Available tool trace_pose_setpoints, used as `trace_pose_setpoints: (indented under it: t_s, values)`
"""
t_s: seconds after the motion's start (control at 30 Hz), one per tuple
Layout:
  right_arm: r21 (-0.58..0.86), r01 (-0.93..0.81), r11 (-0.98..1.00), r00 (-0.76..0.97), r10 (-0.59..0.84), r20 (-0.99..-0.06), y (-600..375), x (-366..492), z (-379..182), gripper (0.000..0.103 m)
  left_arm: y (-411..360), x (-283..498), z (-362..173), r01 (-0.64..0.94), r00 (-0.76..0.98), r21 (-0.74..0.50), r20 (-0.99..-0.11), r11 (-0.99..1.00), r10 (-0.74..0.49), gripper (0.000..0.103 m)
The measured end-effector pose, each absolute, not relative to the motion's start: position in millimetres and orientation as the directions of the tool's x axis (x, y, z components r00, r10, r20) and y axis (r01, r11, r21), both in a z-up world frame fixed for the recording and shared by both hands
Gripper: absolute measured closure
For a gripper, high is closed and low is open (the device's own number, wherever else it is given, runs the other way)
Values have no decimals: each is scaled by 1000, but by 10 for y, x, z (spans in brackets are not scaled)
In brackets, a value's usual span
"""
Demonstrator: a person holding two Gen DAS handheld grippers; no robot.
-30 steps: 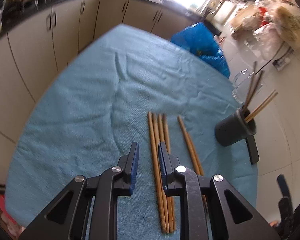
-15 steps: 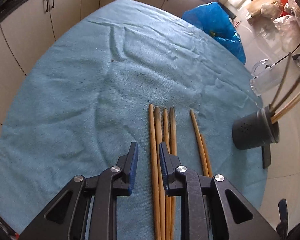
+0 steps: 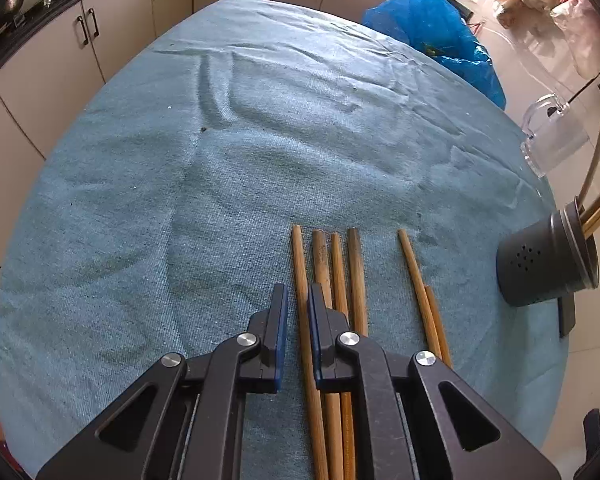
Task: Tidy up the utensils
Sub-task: 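Move the open grippers back over the remaining chopsticks, then lower both grippers onto one wooden chopstick and close them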
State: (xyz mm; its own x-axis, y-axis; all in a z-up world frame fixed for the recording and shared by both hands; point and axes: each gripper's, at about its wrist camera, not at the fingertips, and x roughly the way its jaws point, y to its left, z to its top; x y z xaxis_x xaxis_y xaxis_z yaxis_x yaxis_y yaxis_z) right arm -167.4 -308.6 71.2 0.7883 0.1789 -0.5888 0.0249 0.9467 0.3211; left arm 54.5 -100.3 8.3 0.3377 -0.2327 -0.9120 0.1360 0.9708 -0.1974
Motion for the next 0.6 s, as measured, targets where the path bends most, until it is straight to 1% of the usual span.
trace_pose_setpoints:
  t_s: [0.23,0.27,0.33,0.37,0.43,0.6]
  values:
    - [300,4,954,770,188,-610,-2954,-1575,709,29,-717,434,117,120,352,-188,-910,975,-219,94]
    - [298,1,954,767,191,-613,-2937,-1565,710,30,-638,398,121,103,360,-157,-915,982,-184,101]
    - [295,-9,955,755,200,-624,-2883,-1506,711,35,-482,345,87,82,357,-147,-919,986,-166,103]
    - [294,-17,956,750,207,-629,-2856,-1477,712,36,-378,318,76,84,364,-178,-911,980,-196,103]
    - [299,-44,953,734,234,-637,-2775,-1387,712,38,-252,277,71,72,376,-188,-904,980,-201,103]
    - [324,-90,942,682,295,-669,-2527,-1031,725,39,-131,277,74,72,357,-307,-880,949,-312,103]
